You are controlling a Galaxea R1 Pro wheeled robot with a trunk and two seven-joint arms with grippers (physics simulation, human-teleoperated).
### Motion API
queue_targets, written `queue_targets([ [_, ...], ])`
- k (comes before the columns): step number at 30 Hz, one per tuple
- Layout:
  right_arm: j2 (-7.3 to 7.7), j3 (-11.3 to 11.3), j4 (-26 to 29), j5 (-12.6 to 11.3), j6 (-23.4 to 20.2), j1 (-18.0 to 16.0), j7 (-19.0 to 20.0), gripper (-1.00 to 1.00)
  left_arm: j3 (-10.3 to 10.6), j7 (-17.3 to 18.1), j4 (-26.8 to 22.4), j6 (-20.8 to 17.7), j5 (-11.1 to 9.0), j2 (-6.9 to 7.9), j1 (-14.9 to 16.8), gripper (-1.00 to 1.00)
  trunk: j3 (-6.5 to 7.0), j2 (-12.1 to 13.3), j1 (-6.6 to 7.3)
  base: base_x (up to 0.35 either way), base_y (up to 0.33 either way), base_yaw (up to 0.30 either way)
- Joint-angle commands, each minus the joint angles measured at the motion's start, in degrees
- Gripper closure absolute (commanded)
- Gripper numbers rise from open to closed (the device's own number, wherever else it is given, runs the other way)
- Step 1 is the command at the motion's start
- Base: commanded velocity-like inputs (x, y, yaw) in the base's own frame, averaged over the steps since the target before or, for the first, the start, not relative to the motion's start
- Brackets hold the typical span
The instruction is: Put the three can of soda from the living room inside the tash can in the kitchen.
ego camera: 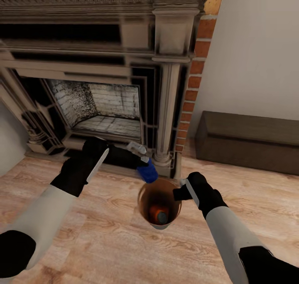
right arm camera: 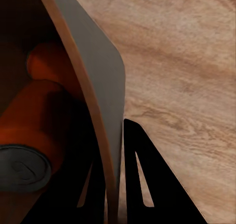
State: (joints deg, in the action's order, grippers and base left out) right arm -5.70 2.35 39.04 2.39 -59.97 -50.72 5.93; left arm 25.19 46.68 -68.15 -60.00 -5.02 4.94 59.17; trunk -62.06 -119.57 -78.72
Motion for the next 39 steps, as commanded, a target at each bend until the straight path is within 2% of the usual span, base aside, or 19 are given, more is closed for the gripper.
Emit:
queue_targets([
  [1, -0.21, -0.08, -0.06, -0.97, -0.03, -0.05, 0.39, 1.0, 0.39, -0.08, 0.09, 0.0, 0.45, -0.43, 0.0, 1.0, 0.01, 0.0, 0.01, 0.0, 0.0, 0.0],
  [4, -1.24, -0.08, -0.35, -0.98, -0.03, -0.15, 0.4, 1.0, 2.25, -0.34, 2.01, 2.33, 0.66, -2.22, -0.02, 1.0, 0.01, 0.0, 0.01, 0.0, 0.0, 0.0],
  [6, -1.58, -0.12, -0.43, -0.98, -0.03, -0.2, 0.35, 1.0, 2.97, -0.44, 4.14, 3.77, 0.77, -2.69, -0.02, 1.0, 0.01, 0.0, 0.01, 0.0, 0.0, 0.0],
  [8, -1.76, -0.13, -0.44, -0.98, -0.03, -0.25, 0.36, 1.0, 3.68, -0.72, 6.48, 5.43, 0.83, -2.93, -0.02, 1.0, 0.01, 0.0, 0.01, 0.0, 0.0, 0.0],
  [12, -2.21, -0.18, -0.5, -0.98, -0.03, -1.16, 0.37, 1.0, 6.59, -1.55, 14.71, 12.26, 0.84, -3.19, -0.02, 1.0, 0.01, 0.0, 0.01, 0.0, 0.0, 0.0],
  [15, -2.37, -0.2, -0.54, -0.98, -0.03, -1.92, 0.33, 1.0, 8.16, -1.71, 19.11, 16.02, 0.75, -3.4, -0.02, 1.0, 0.01, 0.0, 0.01, 0.0, 0.0, 0.0],
  [19, -2.73, -0.23, -0.65, -0.98, -0.03, -2.59, 0.31, 1.0, 9.15, -2.78, 23.41, 19.94, 0.78, -3.57, -0.02, 1.0, 0.01, 0.0, 0.01, 0.0, 0.0, 0.0],
  [21, -3.21, -0.23, -0.85, -0.98, -0.03, -3.05, 0.32, 1.0, 9.58, -3.42, 25.76, 22.09, 0.76, -4.2, -0.05, 1.0, 0.01, 0.0, 0.01, 0.0, 0.0, 0.0],
  [25, -3.79, -0.24, -1.0, -0.98, -0.03, -3.37, 0.36, 1.0, 9.96, -4.12, 28.48, 24.51, 0.66, -5.5, -0.06, 1.0, 0.01, 0.0, 0.01, 0.0, 0.0, 0.0],
  [29, -4.3, -0.35, -1.05, -1.03, -0.03, -3.73, 0.42, 1.0, 10.36, -8.32, 29.89, 26.45, 0.63, -6.75, -0.1, 1.0, 0.01, 0.0, 0.01, 0.0, 0.0, 0.0],
  [39, -4.3, -0.41, -1.07, -1.07, -0.03, -3.78, 0.48, 1.0, 10.67, -12.13, 30.32, 28.64, 0.64, -7.23, -0.13, 1.0, 0.01, 0.0, 0.01, 0.0, 0.0, 0.0],
])
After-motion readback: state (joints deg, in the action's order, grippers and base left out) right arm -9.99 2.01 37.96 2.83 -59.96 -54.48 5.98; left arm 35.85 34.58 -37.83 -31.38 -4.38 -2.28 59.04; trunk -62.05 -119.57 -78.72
